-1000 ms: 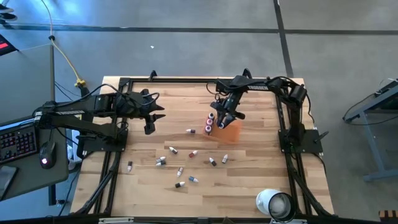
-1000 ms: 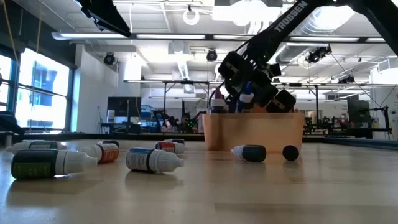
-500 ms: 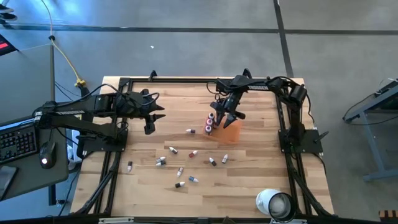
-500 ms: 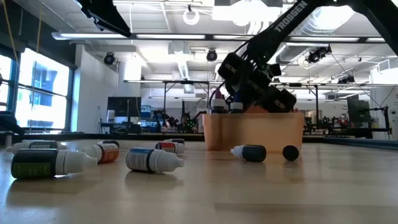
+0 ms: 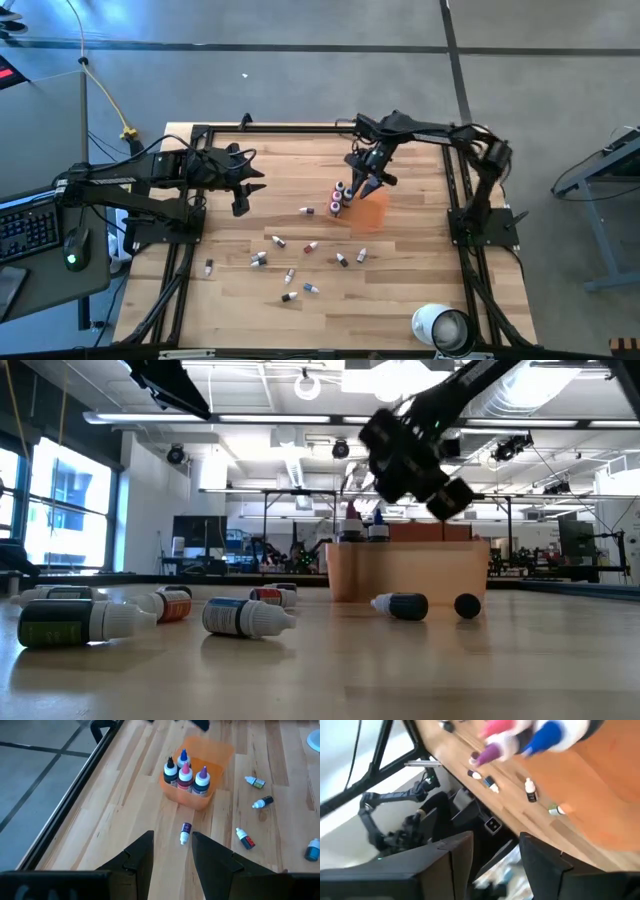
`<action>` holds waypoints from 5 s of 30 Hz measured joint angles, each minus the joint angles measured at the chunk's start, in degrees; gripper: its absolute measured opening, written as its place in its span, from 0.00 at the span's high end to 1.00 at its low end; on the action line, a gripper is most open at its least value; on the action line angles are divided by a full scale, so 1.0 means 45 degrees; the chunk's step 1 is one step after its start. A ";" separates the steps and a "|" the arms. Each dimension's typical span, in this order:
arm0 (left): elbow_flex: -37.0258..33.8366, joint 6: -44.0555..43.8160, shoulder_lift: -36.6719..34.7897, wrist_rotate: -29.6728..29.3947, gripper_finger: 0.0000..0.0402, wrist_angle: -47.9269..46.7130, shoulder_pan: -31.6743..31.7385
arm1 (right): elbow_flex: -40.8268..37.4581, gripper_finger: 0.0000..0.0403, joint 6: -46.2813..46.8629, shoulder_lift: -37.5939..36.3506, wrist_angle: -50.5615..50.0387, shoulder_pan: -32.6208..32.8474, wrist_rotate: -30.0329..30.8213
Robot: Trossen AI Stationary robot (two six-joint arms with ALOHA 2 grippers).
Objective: Pick & Place food coloring
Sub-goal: Put the right small green food coloring bottle into the orange bin
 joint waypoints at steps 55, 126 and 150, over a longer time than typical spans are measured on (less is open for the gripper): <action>-0.6931 -0.1856 -0.0528 0.3347 0.67 0.6795 -0.2361 | -0.9834 0.72 -0.8177 -0.7159 1.8264 1.0826 1.7175; -0.6926 -0.2676 0.2681 0.2074 0.67 1.1326 -0.2919 | -0.9240 0.52 -1.0225 -0.2466 1.6279 1.1234 1.3400; -0.6926 -0.2675 0.2686 0.2069 0.67 1.1317 -0.2919 | -0.6046 0.52 -1.3353 -0.1002 0.9404 1.0264 1.3133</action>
